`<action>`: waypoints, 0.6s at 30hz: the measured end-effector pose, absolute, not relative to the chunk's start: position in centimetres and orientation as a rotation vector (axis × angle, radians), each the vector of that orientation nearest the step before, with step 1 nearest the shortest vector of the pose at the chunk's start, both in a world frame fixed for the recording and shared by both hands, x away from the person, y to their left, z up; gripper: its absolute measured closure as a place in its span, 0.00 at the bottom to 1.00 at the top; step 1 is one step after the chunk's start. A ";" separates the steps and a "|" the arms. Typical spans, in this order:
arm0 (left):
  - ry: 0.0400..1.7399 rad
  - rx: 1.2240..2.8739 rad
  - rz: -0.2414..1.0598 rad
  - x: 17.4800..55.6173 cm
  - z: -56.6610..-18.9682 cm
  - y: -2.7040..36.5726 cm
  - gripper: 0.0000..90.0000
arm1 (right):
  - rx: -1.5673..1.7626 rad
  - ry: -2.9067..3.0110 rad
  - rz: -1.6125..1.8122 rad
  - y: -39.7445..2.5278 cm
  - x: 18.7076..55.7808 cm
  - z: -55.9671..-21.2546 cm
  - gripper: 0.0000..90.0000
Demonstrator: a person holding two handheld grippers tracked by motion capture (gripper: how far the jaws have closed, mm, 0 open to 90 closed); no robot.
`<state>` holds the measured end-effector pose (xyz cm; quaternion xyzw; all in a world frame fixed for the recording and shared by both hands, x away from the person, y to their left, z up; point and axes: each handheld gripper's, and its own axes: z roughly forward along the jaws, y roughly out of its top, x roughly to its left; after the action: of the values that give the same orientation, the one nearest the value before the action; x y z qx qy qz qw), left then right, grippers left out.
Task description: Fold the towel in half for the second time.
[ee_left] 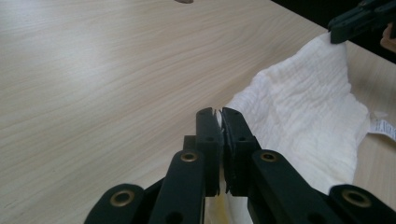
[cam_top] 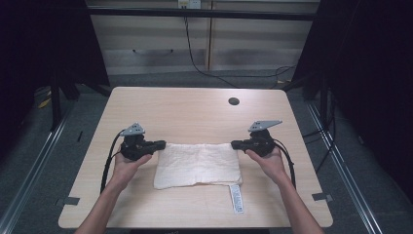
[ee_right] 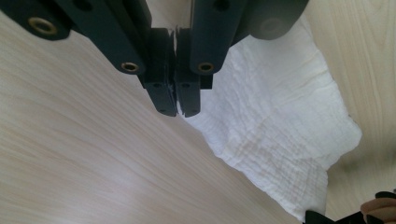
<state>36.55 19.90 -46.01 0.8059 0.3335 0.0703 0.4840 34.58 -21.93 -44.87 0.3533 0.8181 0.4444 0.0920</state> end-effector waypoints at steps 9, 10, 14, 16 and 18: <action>0.852 2.004 0.198 36.8 -47.2 19.9 0.96 | 1.041 2.460 1.363 -22.1 32.5 -45.9 0.98; 0.858 2.004 0.195 36.8 -47.3 20.0 0.96 | 1.040 2.464 1.366 -22.2 32.3 -46.0 0.98; 0.860 2.005 0.195 36.7 -47.4 20.1 0.96 | 1.040 2.469 1.384 -22.3 31.7 -46.0 0.98; 0.867 1.992 0.197 36.5 -47.4 20.1 0.96 | 1.008 2.485 1.382 -22.1 30.9 -45.8 0.97; 0.868 1.990 0.199 36.5 -47.4 20.2 0.96 | 0.997 2.490 1.375 -22.0 30.7 -45.7 0.97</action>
<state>36.51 20.16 -47.38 0.8092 0.3531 0.0810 0.4625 30.66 -22.04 -45.70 0.3301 0.8244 0.4554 0.0639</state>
